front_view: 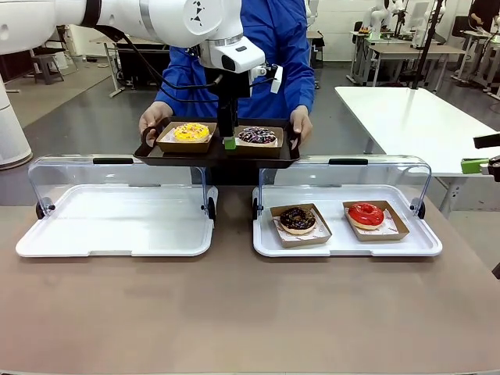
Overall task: Provide the desired donut to the person.
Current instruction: Place the picked Paper togo box onto the Handle tray extended by the person.
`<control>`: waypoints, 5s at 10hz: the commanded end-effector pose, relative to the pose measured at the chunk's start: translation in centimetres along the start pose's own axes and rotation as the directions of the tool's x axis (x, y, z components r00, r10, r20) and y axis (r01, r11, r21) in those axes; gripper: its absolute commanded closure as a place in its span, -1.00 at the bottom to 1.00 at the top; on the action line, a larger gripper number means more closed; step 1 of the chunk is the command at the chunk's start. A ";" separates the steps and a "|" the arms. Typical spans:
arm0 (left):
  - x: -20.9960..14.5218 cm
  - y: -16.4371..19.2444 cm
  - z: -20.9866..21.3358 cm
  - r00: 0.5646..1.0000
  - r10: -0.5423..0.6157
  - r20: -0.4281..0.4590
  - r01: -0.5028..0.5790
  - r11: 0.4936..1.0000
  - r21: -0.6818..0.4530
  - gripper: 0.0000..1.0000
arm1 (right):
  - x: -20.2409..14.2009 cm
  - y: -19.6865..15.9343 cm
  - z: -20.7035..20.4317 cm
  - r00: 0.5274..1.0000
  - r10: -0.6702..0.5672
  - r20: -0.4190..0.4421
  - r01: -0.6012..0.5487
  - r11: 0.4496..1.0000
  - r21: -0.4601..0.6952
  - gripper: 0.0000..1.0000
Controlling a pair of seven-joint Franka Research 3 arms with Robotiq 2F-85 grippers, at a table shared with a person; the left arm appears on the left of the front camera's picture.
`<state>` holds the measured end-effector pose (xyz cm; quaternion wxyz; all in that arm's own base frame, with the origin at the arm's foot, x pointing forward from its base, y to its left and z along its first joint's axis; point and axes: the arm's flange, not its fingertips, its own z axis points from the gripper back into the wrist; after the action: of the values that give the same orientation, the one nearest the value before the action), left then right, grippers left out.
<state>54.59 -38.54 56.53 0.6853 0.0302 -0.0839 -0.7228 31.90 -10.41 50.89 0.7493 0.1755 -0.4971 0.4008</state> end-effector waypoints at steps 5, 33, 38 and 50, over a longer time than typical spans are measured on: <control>0.0 -0.1 0.3 1.000 0.000 0.002 0.000 1.000 0.000 -1.00 | -0.2 -0.2 -0.4 0.999 0.007 0.038 -0.007 1.000 -0.003 -1.00; -32.2 -21.8 -0.6 0.681 0.415 0.603 -0.524 0.852 0.006 -1.00 | -0.2 -0.2 -0.4 0.999 0.007 0.038 -0.007 1.000 -0.003 -1.00; -39.6 -25.3 -0.9 0.580 0.457 0.674 -0.609 0.793 -0.014 -1.00 | -0.2 -0.2 -0.4 0.999 0.007 0.038 -0.007 1.000 -0.003 -1.00; -41.2 -23.4 2.2 0.622 0.460 0.634 -0.599 0.800 0.007 -1.00 | -0.2 -0.2 -0.4 0.999 0.007 0.038 -0.007 1.000 -0.003 -1.00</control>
<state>33.97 3.41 51.72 0.7914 -0.1622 -0.3855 -0.4458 31.90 -10.43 50.93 0.7493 0.1754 -0.4970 0.4009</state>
